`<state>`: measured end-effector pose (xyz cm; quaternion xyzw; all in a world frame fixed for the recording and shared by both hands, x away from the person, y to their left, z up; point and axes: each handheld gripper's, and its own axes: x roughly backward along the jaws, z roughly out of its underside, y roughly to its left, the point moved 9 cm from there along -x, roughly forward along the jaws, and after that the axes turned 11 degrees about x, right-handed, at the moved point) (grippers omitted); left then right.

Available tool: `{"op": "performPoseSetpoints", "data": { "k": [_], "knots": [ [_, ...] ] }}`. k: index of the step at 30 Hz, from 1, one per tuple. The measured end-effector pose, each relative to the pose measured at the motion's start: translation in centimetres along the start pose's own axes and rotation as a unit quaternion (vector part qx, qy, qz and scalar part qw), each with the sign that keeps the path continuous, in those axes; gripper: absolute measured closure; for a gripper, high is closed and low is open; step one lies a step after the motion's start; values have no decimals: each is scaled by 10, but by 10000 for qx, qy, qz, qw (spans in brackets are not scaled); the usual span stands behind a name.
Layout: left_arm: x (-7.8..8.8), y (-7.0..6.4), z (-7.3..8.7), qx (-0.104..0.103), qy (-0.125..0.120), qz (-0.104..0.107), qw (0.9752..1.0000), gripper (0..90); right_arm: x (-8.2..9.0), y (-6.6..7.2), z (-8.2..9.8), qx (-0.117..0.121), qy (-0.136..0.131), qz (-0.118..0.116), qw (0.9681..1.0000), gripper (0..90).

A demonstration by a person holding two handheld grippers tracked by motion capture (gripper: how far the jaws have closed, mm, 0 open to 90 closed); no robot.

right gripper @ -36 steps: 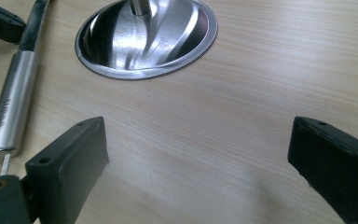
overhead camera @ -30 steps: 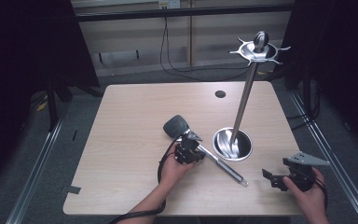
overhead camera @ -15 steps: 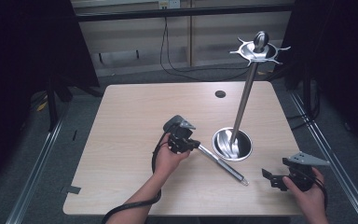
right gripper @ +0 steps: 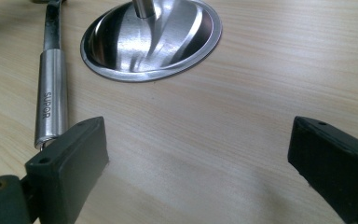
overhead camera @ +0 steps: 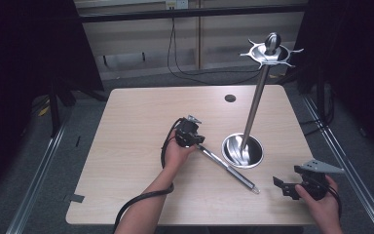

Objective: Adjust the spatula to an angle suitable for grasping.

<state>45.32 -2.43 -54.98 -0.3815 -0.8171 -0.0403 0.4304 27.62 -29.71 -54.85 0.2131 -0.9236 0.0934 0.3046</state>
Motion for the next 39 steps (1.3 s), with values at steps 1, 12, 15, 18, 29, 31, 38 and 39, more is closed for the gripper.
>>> {"op": "performPoseSetpoints", "data": {
  "k": [1,12,15,18,29,31,38,39],
  "knots": [
    [-3,1,-1,-12,-14,-2,10000,900,0,0,0,0,0,0,10000,44],
    [-3,16,10,-99,285,-301,9991,900,0,-3,2,-17,29,0,10000,45],
    [1,20,14,-70,311,-309,9990,900,0,-3,2,8,10,-1,10000,45],
    [12,30,23,116,242,-454,9986,900,-1,-1,1,39,35,2,10000,45],
    [40,49,46,470,81,-499,9976,900,-6,5,-3,118,62,-52,9999,45],
    [49,55,54,550,44,-580,9968,900,-8,5,-5,124,64,-74,9999,45],
    [68,70,71,758,-73,-738,9944,900,-19,12,-14,218,63,-168,9996,45],
    [68,70,71,758,-73,-738,9944,900,-19,12,-14,218,63,-168,9996,45]
  ]
}}
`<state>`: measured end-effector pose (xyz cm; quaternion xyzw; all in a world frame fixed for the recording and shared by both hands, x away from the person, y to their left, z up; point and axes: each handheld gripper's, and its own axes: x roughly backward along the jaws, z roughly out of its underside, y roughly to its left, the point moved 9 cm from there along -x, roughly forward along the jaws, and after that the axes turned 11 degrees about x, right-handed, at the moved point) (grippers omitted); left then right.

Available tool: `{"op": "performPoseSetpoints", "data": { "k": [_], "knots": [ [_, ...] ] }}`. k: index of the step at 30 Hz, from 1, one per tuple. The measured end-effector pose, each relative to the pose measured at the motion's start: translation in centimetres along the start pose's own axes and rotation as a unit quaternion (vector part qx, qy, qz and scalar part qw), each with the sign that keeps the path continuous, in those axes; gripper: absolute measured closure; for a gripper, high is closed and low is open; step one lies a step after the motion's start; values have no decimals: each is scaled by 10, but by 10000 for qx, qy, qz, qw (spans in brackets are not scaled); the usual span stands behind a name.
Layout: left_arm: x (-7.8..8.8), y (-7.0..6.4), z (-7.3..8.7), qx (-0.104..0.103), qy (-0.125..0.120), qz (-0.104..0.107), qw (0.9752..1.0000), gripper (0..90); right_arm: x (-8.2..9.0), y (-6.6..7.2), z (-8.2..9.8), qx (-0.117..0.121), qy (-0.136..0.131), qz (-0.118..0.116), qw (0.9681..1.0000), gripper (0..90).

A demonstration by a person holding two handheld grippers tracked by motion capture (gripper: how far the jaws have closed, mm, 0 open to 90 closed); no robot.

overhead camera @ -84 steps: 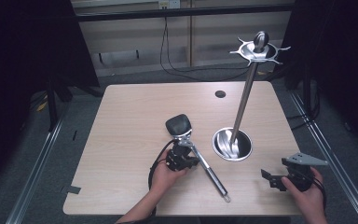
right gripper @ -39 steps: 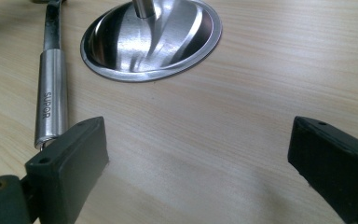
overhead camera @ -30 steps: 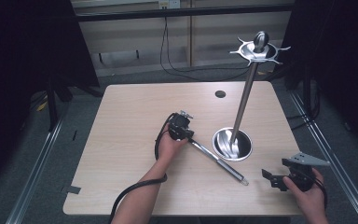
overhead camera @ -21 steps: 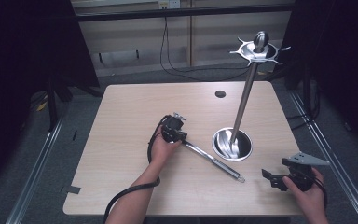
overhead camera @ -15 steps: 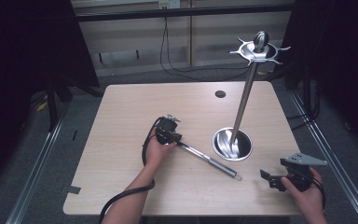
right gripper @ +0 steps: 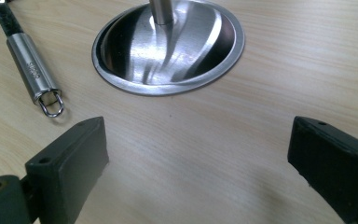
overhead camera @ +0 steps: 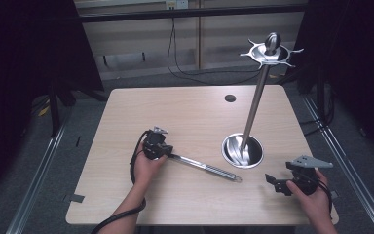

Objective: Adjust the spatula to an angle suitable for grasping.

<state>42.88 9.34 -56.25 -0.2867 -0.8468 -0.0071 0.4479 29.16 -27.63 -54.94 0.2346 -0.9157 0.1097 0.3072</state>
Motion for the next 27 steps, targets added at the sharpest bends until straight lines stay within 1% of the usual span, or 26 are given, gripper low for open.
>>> {"op": "performPoseSetpoints", "data": {
  "k": [1,2,3,4,5,7,9,12,13,14,15,16,18,19,20,23,24,25,26,27],
  "knots": [
    [5,5,4,52,-11,-5,10000,900,-4,2,-3,57,-8,-37,10000,45],
    [5,5,4,52,-11,-5,10000,900,-4,2,-3,57,-8,-37,10000,45],
    [9,10,8,78,-48,-31,10000,900,-7,5,-5,72,9,-98,9999,45],
    [9,10,8,78,-48,-31,10000,900,-9,5,-7,81,-5,-100,9999,45],
    [14,16,11,129,-83,-109,9998,900,-11,7,-8,98,17,-139,9999,45],
    [16,18,13,162,-110,-93,9998,900,-13,7,-9,134,8,-141,9998,45],
    [22,26,18,233,-145,-243,9993,900,-16,9,-12,171,14,-171,9997,45],
    [26,28,21,266,-109,-229,9993,900,-19,11,-16,201,-13,-182,9996,45],
    [29,31,23,253,-99,-280,9992,900,-19,11,-16,201,-13,-182,9996,45],
    [33,34,27,270,-73,-266,9993,900,-20,12,-17,196,5,-205,9996,45],
    [33,34,27,270,-73,-266,9993,900,-20,12,-17,196,5,-205,9996,45],
    [34,35,28,312,-141,-263,9991,900,-21,13,-17,211,16,-224,9995,45],
    [37,37,30,350,-122,-259,9990,900,-21,13,-18,227,14,-219,9995,45],
    [37,38,31,390,-198,-289,9986,900,-22,13,-18,219,3,-218,9995,45],
    [38,38,31,362,-170,-227,9989,900,-22,13,-19,220,-3,-214,9995,45],
    [40,38,32,329,-138,-258,9990,892,-22,14,-19,238,-14,-226,9995,45],
    [41,35,30,369,-232,-159,9989,892,-22,14,-19,245,-15,-234,9994,45],
    [44,34,29,307,-278,-160,9990,890,-22,14,-19,253,-15,-228,9994,45],
    [46,32,27,295,-363,-161,9988,890,-22,14,-19,256,-16,-230,9994,45],
    [48,27,25,268,-388,-52,9989,891,-22,14,-19,233,-11,-226,9995,45]
  ]
}}
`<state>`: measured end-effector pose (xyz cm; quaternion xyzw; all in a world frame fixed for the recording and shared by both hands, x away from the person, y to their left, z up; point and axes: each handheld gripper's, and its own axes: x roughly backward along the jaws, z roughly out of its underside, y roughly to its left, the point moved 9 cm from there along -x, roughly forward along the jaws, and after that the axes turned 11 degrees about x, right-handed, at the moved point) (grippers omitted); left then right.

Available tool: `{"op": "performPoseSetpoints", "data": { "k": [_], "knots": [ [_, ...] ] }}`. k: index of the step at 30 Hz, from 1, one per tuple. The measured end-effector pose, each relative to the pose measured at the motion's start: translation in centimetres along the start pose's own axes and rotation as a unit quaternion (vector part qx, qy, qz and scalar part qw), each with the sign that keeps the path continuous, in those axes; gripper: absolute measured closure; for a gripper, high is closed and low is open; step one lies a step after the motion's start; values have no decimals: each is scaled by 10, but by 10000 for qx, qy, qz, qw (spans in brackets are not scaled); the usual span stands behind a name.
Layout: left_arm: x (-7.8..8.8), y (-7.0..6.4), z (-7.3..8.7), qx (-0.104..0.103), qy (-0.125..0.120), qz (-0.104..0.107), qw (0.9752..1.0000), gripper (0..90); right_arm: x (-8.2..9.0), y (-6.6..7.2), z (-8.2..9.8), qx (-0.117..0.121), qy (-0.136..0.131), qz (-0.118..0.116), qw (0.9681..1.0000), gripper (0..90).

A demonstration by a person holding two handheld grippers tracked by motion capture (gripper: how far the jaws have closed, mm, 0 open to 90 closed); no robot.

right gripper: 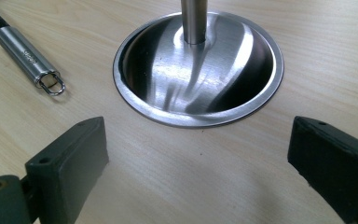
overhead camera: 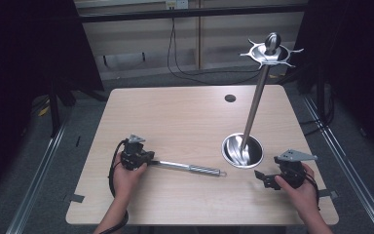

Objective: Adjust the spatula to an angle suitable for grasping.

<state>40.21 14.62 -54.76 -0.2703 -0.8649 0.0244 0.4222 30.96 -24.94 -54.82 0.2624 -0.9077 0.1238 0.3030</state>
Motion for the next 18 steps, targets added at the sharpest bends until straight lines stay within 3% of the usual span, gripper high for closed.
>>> {"op": "performPoseSetpoints", "data": {
  "k": [3,6,11,14,18],
  "knots": [
    [3,-13,1,-139,19,195,9997,898,1,-1,-1,-18,-9,21,10000,45],
    [3,-31,7,-124,50,506,9986,900,1,-1,-1,-19,-30,25,10000,45],
    [0,-50,21,-404,225,604,9971,900,4,-1,-2,14,-44,45,10000,45],
    [-5,-59,30,-584,465,670,9950,900,6,-1,-4,15,-90,59,9999,45],
    [-12,-70,35,-730,565,687,9934,900,7,0,-2,18,-69,40,10000,45]
  ]
}}
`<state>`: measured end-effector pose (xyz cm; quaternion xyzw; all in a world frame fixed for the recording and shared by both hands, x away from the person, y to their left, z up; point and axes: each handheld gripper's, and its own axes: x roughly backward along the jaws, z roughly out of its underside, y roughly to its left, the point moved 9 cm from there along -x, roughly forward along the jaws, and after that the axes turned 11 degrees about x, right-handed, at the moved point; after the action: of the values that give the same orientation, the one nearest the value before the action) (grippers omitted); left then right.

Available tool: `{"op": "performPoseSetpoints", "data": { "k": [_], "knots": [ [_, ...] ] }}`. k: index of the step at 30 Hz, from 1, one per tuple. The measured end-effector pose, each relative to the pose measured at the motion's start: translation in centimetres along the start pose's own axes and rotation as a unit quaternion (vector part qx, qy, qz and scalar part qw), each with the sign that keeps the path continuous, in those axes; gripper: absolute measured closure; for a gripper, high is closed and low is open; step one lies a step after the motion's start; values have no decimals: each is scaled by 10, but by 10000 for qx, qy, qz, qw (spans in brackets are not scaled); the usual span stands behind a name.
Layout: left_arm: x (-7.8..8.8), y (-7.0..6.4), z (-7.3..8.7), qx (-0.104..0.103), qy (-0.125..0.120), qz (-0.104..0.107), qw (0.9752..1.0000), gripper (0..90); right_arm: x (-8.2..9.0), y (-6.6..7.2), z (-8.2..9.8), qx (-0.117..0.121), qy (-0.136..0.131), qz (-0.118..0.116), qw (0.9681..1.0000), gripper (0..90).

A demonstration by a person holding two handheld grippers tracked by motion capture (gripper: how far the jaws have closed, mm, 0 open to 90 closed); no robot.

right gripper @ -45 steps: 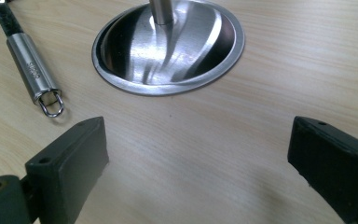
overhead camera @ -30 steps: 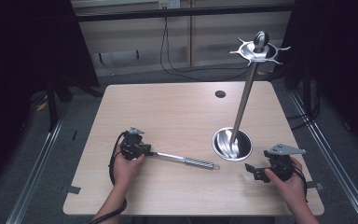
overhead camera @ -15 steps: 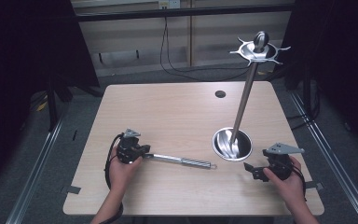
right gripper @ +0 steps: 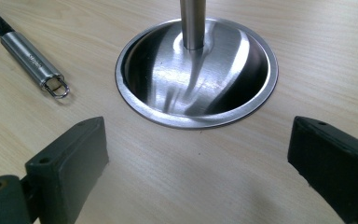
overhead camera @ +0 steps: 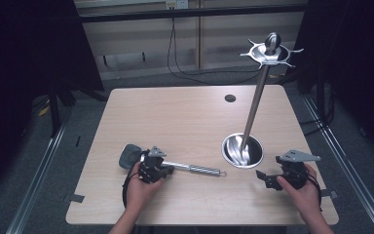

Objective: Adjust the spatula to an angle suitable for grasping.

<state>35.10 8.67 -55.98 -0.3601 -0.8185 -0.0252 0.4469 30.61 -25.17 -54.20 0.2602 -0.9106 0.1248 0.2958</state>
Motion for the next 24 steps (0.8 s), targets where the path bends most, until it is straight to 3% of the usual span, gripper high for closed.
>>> {"op": "performPoseSetpoints", "data": {
  "k": [2,5,8,12,16,24],
  "knots": [
    [-4,-3,-4,31,-78,91,9999,900,0,-1,0,1,-1,12,10000,45],
    [-8,-4,-8,-22,-64,55,10000,900,0,-2,0,1,-10,42,10000,45],
    [-16,-6,-13,56,-205,89,9997,895,0,-1,1,-14,17,32,10000,45],
    [-20,-5,-17,-37,-144,92,9998,875,0,-1,1,15,17,37,10000,45],
    [-22,-4,-20,63,-239,128,9996,865,0,-2,1,-10,17,19,10000,45],
    [-5,-4,-25,-106,-213,257,9994,796,1,-3,0,-34,-15,32,10000,45]
  ]
}}
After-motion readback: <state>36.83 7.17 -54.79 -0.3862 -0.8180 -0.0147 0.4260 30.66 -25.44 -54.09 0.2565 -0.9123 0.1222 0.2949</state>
